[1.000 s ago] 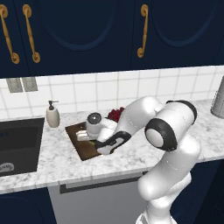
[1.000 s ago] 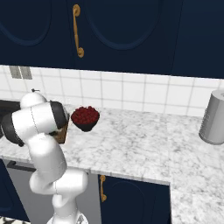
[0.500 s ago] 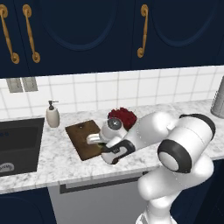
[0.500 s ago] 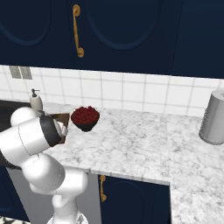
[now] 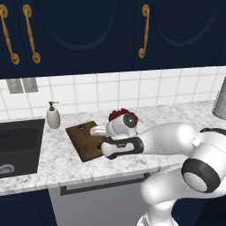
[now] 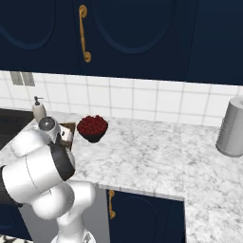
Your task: Pick up the sponge from the counter and clean the cutting board by briefly scrubbing or pressing down on the cutting board. Once finished, release the sponge.
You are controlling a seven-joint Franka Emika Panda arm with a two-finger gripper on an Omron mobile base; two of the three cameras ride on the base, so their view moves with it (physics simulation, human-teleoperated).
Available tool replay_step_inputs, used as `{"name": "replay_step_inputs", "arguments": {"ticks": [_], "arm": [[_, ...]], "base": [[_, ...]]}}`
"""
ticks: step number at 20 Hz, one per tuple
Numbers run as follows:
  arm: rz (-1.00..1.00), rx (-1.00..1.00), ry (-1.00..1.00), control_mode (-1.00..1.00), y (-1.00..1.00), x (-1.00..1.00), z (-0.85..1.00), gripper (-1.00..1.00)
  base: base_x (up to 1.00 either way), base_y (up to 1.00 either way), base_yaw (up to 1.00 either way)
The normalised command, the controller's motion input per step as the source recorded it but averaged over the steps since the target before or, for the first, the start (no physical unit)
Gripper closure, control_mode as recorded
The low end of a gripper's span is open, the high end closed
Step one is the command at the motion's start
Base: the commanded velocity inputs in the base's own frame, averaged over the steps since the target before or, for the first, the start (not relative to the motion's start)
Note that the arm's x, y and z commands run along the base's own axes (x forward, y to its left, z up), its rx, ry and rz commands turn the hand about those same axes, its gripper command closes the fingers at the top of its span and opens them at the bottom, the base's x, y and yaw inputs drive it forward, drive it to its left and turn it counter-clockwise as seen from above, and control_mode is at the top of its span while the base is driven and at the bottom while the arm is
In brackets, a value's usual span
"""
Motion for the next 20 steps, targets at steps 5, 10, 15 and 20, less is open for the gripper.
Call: {"name": "replay_step_inputs", "arguments": {"ticks": [5, 10, 15, 20], "arm": [[0.13, 0.30, -0.07, -1.00, -0.63, -0.62, 1.00, -1.00], [0.15, 0.27, -0.01, -1.00, -0.44, -0.48, 1.00, -1.00], [0.16, 0.24, 0.01, -1.00, -0.53, -0.79, 1.00, -1.00], [0.18, 0.29, 0.02, -1.00, -0.90, -0.75, 0.89, -1.00]], "base": [[0.00, 0.00, 0.00], [0.00, 0.00, 0.00], [0.00, 0.00, 0.00], [0.00, 0.00, 0.00]]}}
